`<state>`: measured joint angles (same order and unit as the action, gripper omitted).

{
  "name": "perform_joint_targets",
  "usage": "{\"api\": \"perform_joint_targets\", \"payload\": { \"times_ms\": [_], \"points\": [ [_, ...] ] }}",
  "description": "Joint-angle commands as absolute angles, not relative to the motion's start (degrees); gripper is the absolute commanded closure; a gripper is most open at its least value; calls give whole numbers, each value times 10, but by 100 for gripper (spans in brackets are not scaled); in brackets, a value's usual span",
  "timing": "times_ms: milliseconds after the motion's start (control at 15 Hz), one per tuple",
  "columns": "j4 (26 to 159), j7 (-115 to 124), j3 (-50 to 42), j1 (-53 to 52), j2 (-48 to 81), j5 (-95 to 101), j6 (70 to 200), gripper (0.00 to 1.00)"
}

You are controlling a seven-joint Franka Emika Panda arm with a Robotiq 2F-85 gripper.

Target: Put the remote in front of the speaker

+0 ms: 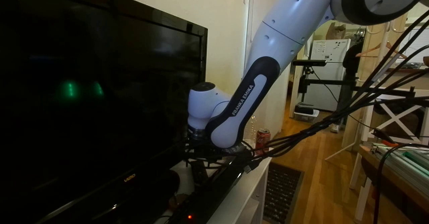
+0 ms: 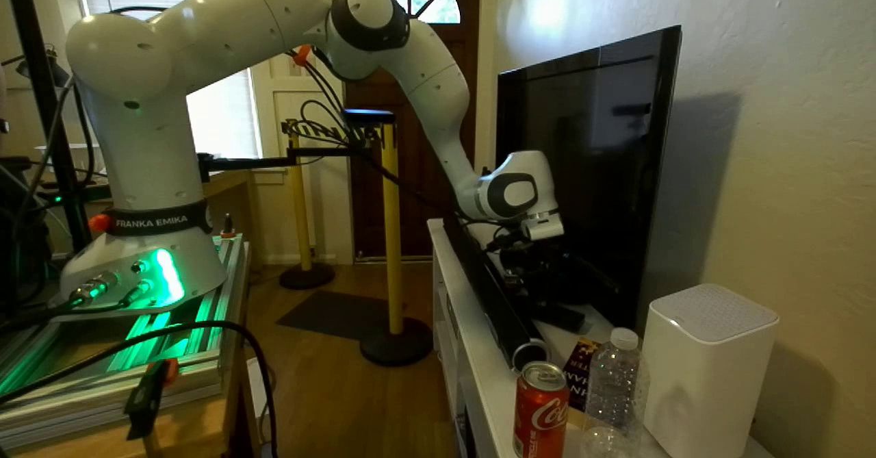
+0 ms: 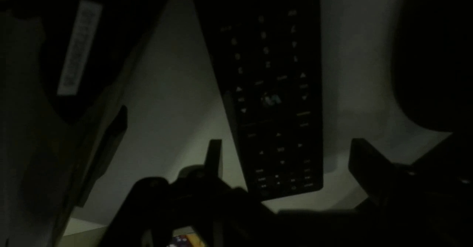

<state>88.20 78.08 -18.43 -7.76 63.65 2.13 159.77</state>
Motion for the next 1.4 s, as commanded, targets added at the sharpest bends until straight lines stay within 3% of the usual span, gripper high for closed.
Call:
{"api": "perform_joint_targets", "payload": {
  "times_ms": [0,467,800,933,1133,1333],
  "points": [
    [862,753,-183,-79,645,15,1568,11],
    [833,718,-173,-76,664,15,1536,9],
    [806,706,-172,-75,687,16,1509,14],
    [796,709,-175,-76,698,16,1504,40],
    [790,719,-178,-79,695,13,1504,62],
    [802,740,-187,-86,675,11,1477,64]
  ]
}}
